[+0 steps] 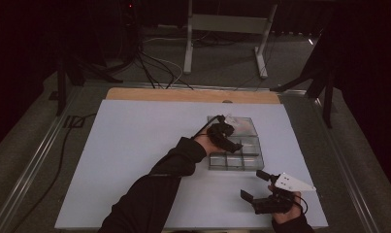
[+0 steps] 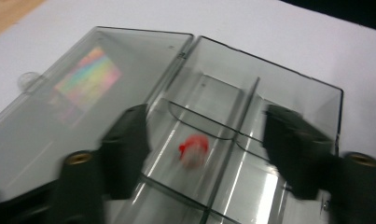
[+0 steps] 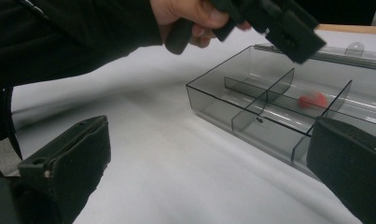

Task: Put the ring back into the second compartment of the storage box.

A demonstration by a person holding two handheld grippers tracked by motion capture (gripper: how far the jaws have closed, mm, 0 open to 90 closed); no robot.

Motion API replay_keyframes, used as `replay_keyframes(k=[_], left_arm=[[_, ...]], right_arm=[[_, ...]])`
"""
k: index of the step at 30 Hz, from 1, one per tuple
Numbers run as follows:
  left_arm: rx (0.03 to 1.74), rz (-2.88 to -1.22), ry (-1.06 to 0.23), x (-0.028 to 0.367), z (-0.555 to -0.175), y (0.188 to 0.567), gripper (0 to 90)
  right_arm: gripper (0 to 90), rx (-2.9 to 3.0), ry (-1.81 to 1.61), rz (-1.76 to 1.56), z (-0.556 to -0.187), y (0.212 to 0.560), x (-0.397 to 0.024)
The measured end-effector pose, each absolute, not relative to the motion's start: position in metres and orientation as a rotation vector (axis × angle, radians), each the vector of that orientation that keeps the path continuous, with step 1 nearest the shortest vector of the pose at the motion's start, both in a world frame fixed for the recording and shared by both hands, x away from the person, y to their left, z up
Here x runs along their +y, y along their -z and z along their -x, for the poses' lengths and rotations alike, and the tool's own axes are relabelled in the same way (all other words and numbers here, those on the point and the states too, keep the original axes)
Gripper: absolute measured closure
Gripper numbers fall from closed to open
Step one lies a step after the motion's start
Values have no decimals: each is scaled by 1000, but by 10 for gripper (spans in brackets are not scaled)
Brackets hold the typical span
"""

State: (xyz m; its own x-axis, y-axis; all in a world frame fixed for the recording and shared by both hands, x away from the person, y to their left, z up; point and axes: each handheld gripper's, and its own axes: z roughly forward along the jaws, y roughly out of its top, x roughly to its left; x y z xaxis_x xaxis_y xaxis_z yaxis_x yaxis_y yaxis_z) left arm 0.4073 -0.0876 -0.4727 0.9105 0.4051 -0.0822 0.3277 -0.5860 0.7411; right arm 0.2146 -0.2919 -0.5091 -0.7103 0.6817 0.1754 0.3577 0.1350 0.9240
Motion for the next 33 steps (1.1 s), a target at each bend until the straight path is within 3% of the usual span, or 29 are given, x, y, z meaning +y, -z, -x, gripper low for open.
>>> replay_keyframes(k=[2,7,22,33], left_arm=[[537,-2240,-104,-85,-407,469,161],[530,-2225,-80,-78,-402,460,5],[497,-2174,-77,-42,-386,445,1],[528,-2164,-80,7,-376,439,2]], right_arm=[[0,2128,-1601,-1015,-215,509,-292],[0,2133,-1597,-1012,-215,509,-291],[0,2134,-1589,-1010,-214,510,-291],[0,2135,-1583,-1012,-215,510,-290]])
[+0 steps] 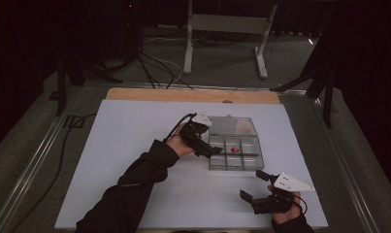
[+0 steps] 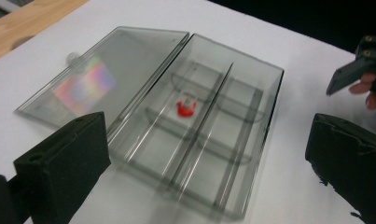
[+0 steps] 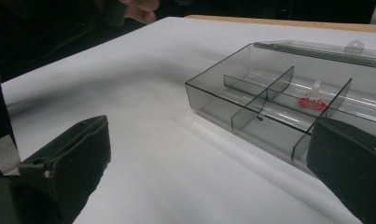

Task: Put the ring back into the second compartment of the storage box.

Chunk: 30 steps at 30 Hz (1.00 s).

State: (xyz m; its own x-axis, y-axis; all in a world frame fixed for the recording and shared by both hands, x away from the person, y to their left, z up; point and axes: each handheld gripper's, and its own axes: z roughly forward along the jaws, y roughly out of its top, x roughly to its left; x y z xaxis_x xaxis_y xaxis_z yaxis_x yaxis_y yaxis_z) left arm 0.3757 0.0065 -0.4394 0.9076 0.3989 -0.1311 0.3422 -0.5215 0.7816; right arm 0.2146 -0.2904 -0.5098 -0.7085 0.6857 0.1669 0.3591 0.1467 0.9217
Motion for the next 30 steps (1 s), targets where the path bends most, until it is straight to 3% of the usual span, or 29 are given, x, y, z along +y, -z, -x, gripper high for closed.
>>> replay_keyframes(k=[14,30], left_arm=[[631,-2128,-138,86,-352,437,2],[767,-2072,-185,164,-320,461,2]], right_arm=[[0,2140,-1579,-1011,-215,510,-288],[0,2146,-1571,-1017,-217,511,-286]])
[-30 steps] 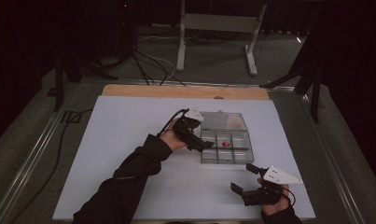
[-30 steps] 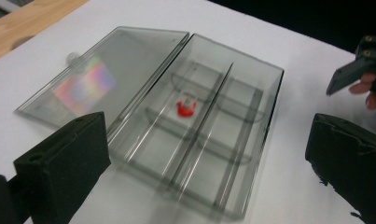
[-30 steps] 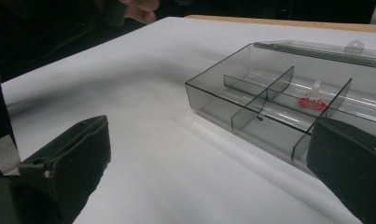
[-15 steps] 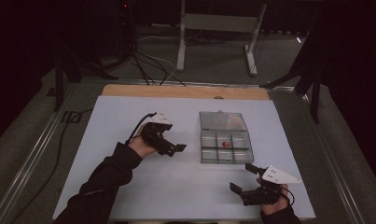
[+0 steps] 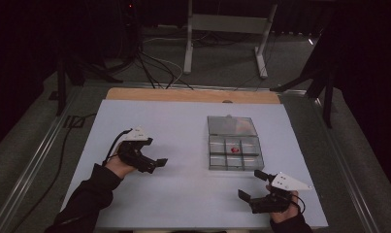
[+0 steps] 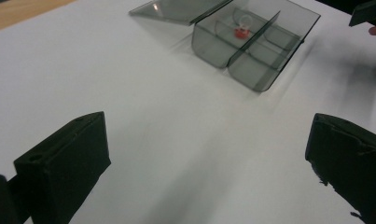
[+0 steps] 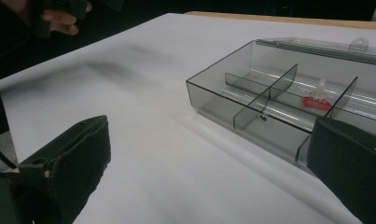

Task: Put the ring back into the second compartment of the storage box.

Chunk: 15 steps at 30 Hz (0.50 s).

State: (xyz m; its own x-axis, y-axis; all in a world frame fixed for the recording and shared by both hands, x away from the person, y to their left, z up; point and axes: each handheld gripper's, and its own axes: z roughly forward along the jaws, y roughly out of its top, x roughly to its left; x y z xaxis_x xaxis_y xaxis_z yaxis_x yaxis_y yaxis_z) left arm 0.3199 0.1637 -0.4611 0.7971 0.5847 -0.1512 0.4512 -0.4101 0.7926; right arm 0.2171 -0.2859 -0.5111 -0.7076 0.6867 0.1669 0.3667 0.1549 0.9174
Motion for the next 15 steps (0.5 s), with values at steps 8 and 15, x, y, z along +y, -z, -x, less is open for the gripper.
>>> replay_keyframes(k=[8,15], left_arm=[[828,-2021,-186,197,-299,476,2],[878,-1998,-197,223,-282,499,2]], right_arm=[[0,2151,-1565,-1017,-218,512,-284],[0,2162,-1555,-1012,-218,512,-283]])
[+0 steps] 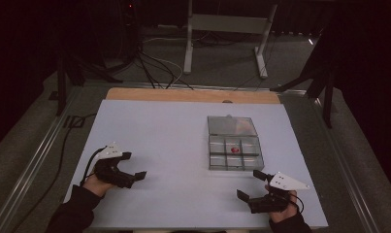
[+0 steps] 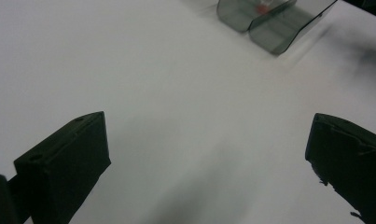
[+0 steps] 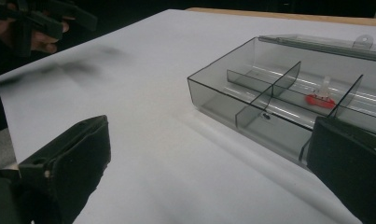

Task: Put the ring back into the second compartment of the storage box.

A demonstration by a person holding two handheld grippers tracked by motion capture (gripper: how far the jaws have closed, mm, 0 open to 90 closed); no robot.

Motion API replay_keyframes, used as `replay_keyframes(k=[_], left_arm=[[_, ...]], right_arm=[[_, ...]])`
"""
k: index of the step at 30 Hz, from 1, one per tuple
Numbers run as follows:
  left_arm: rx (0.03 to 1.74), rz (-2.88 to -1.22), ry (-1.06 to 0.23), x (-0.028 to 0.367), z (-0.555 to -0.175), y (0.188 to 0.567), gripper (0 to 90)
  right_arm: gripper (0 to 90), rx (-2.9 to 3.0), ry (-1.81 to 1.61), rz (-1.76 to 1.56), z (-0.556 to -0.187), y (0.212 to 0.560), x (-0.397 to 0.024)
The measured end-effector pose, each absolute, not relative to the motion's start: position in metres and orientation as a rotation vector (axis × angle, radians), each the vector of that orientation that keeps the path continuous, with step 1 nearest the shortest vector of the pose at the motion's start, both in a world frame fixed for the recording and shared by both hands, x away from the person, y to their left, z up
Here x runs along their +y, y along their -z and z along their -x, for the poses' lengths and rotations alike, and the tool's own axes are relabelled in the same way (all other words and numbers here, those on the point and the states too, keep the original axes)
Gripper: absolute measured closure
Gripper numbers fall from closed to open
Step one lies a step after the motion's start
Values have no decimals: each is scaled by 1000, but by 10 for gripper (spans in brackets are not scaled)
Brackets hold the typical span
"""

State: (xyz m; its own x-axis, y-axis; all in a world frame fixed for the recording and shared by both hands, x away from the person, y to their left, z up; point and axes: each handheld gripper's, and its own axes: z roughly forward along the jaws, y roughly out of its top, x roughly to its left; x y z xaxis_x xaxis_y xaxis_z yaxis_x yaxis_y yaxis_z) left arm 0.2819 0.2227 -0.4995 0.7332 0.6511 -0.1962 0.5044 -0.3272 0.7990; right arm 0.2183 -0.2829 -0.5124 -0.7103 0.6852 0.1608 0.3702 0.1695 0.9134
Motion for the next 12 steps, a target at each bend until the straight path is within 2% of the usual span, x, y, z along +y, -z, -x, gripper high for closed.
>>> replay_keyframes(k=[12], left_arm=[[915,-1926,-217,246,-258,519,2]], right_arm=[[0,2165,-1555,-1013,-219,513,-283]])
